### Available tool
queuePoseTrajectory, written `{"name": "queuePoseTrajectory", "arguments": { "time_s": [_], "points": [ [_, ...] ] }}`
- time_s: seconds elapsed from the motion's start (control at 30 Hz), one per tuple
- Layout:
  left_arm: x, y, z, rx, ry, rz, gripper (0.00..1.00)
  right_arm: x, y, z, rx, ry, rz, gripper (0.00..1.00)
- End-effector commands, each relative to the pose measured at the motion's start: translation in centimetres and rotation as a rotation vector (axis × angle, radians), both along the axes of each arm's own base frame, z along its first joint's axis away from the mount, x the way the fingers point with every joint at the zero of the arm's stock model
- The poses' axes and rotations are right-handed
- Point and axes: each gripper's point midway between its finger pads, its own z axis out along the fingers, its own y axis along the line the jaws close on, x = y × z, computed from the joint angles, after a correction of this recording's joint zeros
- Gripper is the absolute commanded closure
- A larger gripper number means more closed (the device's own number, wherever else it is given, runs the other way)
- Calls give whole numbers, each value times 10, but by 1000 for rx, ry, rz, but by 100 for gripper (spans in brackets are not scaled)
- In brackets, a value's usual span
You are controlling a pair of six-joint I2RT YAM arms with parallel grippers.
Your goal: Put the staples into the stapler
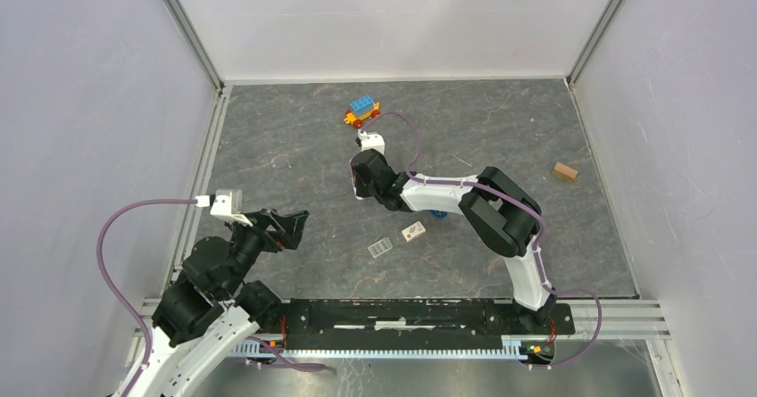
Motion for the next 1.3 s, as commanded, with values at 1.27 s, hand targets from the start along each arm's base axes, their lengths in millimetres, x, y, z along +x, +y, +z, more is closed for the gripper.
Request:
{"name": "queuePoseTrajectory", "arguments": {
  "time_s": [1.27],
  "points": [
    [2,4,5,36,-37,10,0,3,5,7,51,-9,-15,80]
  ]
}}
